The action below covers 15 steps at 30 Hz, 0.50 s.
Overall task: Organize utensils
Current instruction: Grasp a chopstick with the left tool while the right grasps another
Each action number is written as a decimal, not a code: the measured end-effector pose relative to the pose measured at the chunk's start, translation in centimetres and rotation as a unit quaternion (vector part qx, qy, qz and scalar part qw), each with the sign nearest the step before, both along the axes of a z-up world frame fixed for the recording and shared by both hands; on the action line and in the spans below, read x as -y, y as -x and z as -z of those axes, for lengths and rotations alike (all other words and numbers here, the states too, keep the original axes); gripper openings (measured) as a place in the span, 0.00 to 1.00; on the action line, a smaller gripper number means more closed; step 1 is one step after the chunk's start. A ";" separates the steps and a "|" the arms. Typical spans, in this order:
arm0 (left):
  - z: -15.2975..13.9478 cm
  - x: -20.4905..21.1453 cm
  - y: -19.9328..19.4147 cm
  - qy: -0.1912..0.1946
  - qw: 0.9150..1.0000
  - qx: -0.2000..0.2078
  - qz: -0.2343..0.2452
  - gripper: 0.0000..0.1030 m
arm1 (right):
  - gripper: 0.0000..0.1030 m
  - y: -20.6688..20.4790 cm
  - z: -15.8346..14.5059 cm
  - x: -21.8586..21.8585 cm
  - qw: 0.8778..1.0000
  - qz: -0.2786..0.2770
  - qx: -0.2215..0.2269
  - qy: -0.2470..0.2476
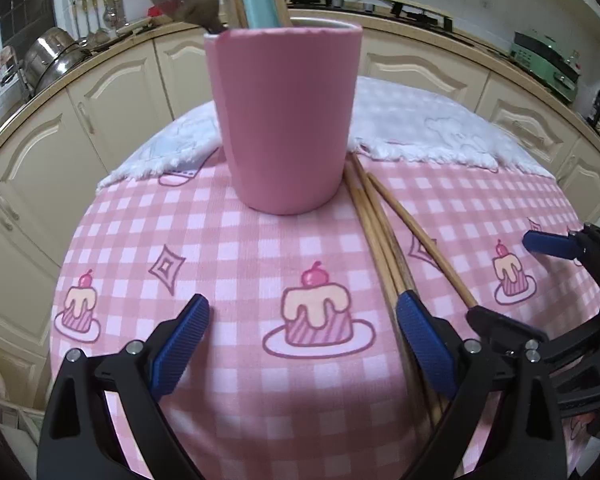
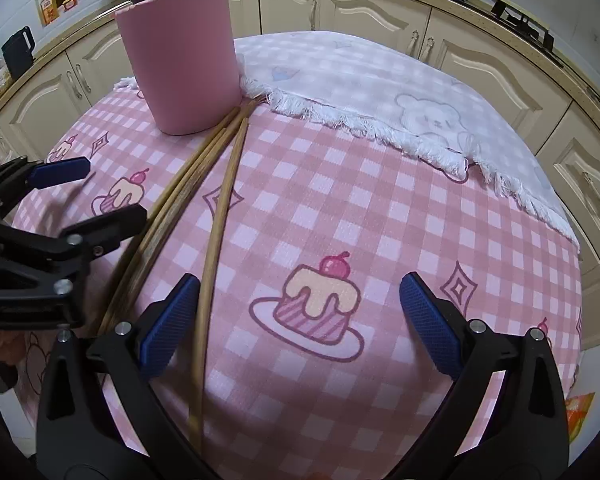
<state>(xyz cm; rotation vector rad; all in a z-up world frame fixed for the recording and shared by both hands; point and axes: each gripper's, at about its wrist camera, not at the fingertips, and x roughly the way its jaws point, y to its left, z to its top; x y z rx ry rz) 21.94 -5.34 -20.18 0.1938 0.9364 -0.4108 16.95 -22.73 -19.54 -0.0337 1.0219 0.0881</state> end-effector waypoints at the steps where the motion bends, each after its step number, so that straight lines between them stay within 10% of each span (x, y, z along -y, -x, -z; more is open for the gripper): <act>1: 0.0 0.0 -0.1 0.000 1.000 -0.002 0.000 0.90 | 0.94 0.0 0.0 0.2 1.000 -0.001 0.000 0.000; 15: -0.4 2.2 -2.7 -0.032 0.999 0.008 0.013 0.89 | 0.94 -0.8 -0.2 1.0 1.000 -0.001 -0.005 0.002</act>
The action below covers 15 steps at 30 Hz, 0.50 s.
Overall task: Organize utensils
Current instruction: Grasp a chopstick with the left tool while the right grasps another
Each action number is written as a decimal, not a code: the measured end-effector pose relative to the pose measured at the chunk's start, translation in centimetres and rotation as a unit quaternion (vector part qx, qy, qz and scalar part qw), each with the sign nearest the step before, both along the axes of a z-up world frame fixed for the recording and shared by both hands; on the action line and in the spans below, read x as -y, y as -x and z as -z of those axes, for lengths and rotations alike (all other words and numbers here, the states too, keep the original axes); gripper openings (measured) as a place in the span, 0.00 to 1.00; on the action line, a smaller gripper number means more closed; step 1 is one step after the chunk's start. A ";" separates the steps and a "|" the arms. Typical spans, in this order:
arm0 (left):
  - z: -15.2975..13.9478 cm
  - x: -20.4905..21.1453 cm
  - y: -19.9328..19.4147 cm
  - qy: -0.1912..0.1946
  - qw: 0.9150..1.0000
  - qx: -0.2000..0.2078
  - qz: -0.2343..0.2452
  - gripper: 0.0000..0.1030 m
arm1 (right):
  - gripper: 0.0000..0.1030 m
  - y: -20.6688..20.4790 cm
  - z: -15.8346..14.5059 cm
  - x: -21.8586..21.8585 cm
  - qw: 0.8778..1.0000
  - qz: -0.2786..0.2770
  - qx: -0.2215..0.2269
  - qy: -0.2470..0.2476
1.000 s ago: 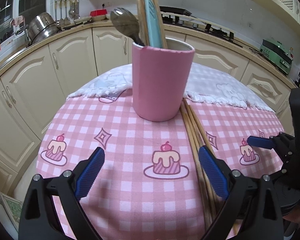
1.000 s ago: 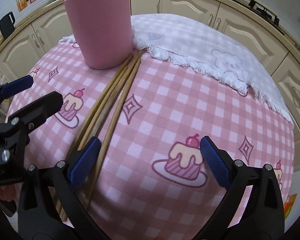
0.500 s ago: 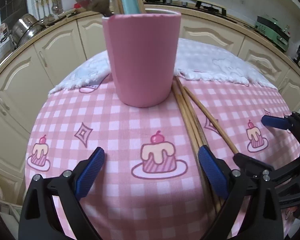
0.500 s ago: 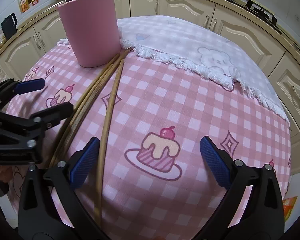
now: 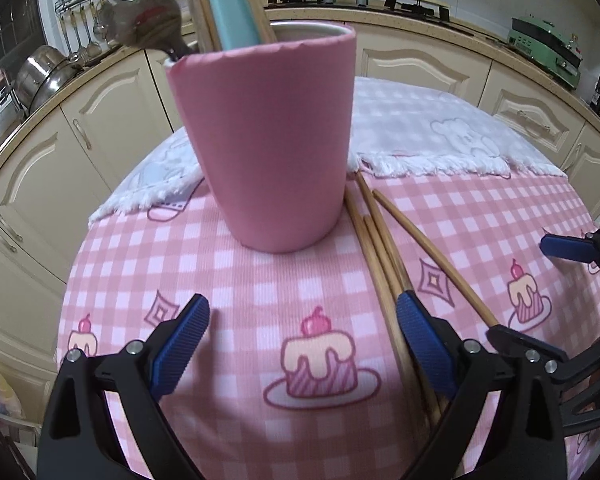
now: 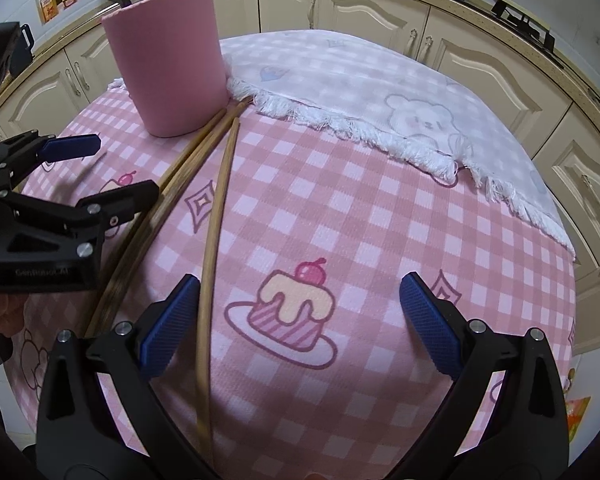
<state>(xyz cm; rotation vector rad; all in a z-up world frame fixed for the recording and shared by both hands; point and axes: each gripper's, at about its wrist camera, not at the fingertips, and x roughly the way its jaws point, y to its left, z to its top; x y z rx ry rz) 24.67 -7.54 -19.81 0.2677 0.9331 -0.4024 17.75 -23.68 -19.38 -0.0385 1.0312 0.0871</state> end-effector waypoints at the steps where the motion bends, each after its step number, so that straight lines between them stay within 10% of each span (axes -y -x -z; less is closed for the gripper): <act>1: 0.0 0.1 -0.2 0.003 1.000 -0.003 0.006 0.84 | 0.94 -0.3 -0.1 0.0 1.000 0.000 0.001 0.001; 9: 0.0 1.6 -0.3 0.007 0.999 -0.019 0.039 0.46 | 0.76 -3.2 -0.5 -0.6 1.000 -0.020 -0.003 -0.010; 15: 0.0 2.4 -1.2 0.006 0.999 -0.026 0.044 0.26 | 0.43 -6.0 -0.8 -2.0 0.999 -0.038 -0.006 -0.010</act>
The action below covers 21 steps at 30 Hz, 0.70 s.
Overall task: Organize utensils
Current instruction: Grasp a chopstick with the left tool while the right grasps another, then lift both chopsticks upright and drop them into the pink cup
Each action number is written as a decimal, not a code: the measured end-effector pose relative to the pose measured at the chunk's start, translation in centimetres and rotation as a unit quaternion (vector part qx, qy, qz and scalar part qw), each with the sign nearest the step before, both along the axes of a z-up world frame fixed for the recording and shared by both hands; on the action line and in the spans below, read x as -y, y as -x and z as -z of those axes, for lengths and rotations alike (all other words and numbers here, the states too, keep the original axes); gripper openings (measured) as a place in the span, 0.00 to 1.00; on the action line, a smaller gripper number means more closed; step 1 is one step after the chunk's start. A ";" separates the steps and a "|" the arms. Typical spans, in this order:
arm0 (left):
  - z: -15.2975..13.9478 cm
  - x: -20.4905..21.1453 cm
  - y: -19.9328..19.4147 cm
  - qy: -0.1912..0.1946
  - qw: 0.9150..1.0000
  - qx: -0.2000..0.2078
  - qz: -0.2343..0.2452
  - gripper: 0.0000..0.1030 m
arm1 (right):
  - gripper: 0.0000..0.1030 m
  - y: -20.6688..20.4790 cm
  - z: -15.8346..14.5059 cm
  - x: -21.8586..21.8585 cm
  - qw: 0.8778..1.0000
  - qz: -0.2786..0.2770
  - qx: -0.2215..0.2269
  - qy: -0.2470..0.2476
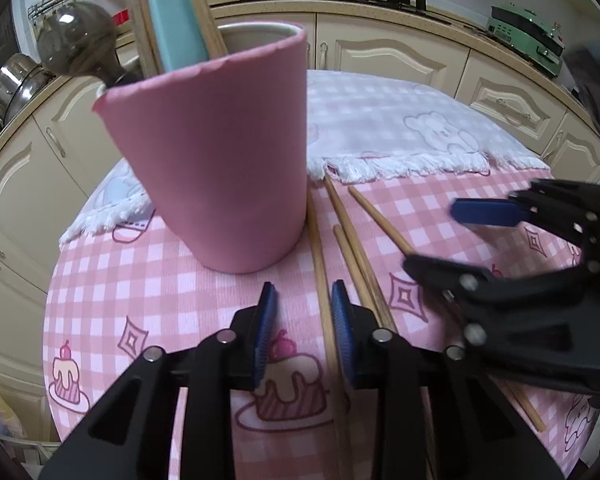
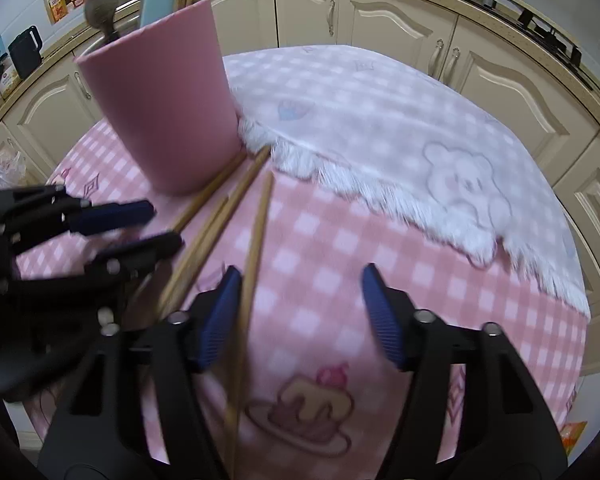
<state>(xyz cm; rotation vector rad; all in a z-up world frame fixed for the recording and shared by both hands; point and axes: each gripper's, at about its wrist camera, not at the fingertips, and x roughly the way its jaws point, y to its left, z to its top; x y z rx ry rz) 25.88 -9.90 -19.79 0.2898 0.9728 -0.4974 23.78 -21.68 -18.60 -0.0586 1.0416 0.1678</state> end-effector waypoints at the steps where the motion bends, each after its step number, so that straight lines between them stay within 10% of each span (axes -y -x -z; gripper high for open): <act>1: 0.0 0.1 0.0 0.000 1.000 -0.001 0.004 0.21 | 0.31 -0.1 0.0 -0.2 1.000 -0.006 0.000 0.001; 4: 0.0 0.7 0.3 0.003 1.000 -0.006 0.019 0.05 | 0.07 0.2 -0.2 -0.6 1.000 -0.025 -0.007 -0.013; 12: -1.0 -0.5 2.7 0.042 0.999 0.011 0.018 0.04 | 0.05 3.6 -1.5 3.6 0.989 0.004 0.037 -0.143; 21: -8.1 -5.1 6.0 0.168 0.978 0.120 -0.018 0.04 | 0.05 6.9 -6.4 7.6 0.941 -0.005 0.173 -0.291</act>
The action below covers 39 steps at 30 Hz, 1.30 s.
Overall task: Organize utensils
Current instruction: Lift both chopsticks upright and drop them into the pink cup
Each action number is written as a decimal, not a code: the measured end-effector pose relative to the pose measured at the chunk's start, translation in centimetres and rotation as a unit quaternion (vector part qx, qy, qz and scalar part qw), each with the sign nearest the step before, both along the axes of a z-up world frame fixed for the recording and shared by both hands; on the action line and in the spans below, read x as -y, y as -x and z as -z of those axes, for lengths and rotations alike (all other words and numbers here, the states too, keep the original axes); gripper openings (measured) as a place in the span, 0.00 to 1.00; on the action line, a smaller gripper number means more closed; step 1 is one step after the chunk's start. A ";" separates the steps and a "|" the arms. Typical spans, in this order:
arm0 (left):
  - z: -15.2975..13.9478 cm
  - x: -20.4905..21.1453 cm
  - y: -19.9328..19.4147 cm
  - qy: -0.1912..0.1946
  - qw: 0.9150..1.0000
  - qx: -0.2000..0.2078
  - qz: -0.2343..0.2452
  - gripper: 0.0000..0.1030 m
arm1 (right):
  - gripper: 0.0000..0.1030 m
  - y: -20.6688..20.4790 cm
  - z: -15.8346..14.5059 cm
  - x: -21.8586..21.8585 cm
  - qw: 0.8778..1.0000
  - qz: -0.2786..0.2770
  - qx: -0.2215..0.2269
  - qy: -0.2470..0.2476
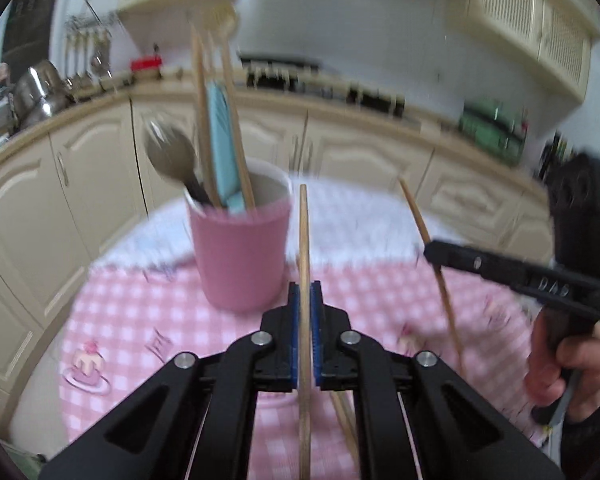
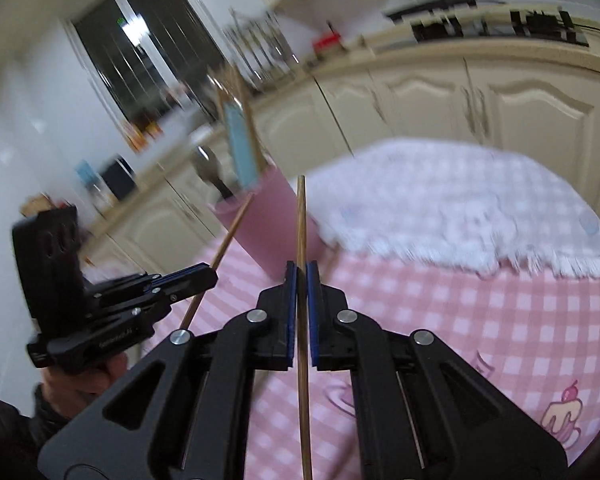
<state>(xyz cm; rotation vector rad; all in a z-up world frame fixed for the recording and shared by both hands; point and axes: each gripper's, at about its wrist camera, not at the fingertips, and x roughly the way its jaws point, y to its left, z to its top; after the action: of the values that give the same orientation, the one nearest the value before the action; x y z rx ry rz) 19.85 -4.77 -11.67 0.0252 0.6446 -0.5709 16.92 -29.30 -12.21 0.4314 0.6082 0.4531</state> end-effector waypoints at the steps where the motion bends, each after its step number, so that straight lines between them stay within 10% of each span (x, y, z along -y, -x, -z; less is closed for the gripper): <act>1: -0.8 -0.4 0.3 0.010 1.000 0.017 -0.004 0.04 | 0.05 -0.1 -0.6 0.1 1.000 0.000 0.011 -0.006; 12: -9.6 -4.4 -0.5 0.160 0.969 0.177 -0.063 0.04 | 0.05 -3.0 -9.1 -1.6 0.992 0.004 0.124 -0.027; 21: -13.5 -3.2 -4.6 0.195 0.946 0.242 -0.092 0.04 | 0.05 -7.5 -15.9 -3.4 0.980 0.019 0.196 -0.013; 39: -9.7 -0.4 -10.7 0.185 0.944 0.235 -0.138 0.05 | 0.05 -13.0 -13.5 -5.9 0.980 0.036 0.198 0.005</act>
<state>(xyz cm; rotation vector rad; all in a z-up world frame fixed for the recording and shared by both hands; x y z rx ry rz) 30.57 -4.34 -1.98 -0.2713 0.0639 -0.3848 29.97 -23.35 1.28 0.3394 0.2085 0.4512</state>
